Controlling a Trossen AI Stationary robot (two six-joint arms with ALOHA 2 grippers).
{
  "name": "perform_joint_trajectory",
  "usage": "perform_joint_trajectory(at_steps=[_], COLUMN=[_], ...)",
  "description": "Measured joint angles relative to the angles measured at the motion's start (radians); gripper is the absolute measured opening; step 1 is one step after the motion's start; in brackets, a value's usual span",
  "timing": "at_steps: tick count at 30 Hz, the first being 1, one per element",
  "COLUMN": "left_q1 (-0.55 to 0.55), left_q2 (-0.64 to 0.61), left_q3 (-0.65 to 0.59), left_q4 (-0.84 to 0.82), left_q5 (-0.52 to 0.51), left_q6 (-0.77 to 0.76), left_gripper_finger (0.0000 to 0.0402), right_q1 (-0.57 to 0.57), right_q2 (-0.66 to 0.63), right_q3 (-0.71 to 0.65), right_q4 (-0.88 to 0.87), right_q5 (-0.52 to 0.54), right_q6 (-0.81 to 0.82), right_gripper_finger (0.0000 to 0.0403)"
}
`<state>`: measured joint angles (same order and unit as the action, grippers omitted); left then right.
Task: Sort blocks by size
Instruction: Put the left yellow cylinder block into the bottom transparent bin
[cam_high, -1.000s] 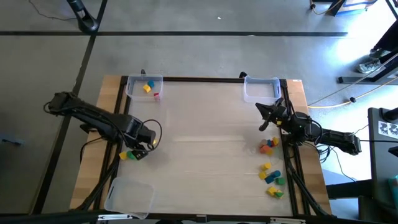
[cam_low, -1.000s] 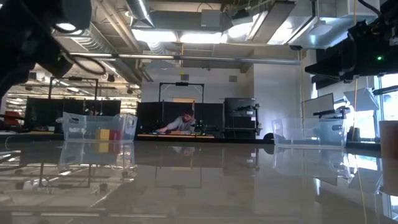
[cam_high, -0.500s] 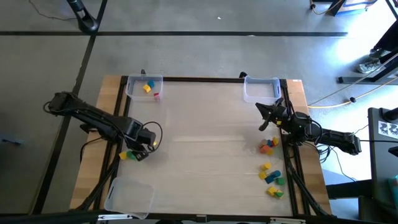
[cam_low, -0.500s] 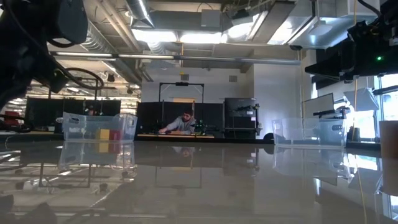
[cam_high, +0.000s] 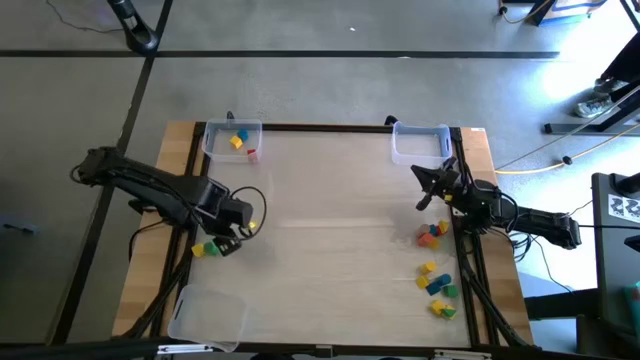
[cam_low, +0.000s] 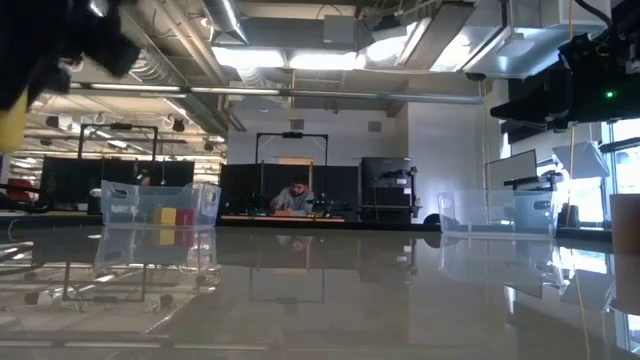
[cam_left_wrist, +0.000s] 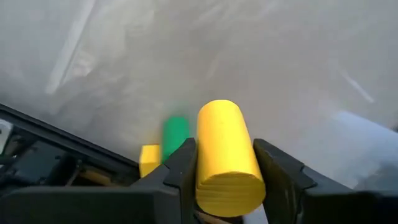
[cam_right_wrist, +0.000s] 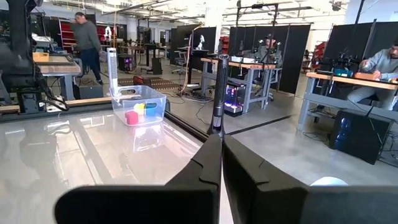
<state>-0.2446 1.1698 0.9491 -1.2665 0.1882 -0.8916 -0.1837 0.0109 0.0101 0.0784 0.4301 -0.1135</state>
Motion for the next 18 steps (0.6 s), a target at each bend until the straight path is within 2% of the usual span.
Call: perform_joint_trajectory(at_steps=[4, 10, 18], left_q1=[-0.053, -0.209, -0.467], left_q2=[0.000, 0.000, 0.015], left_q3=[0.092, 0.102, 0.102], left_q4=[-0.009, 0.016, 0.133], left_q5=[0.057, 0.138, 0.114], left_q6=[-0.049, -0.244, -0.565], left_gripper_finger=[0.0118, 0.0122, 0.0123], right_q1=[0.000, 0.000, 0.000], right_q2=[0.000, 0.000, 0.000], right_q3=[0.000, 0.000, 0.000], right_q4=[0.000, 0.000, 0.002], right_q5=[0.000, 0.000, 0.000], right_q6=[-0.009, -0.026, -0.052], right_gripper_finger=[0.0017, 0.0017, 0.0017])
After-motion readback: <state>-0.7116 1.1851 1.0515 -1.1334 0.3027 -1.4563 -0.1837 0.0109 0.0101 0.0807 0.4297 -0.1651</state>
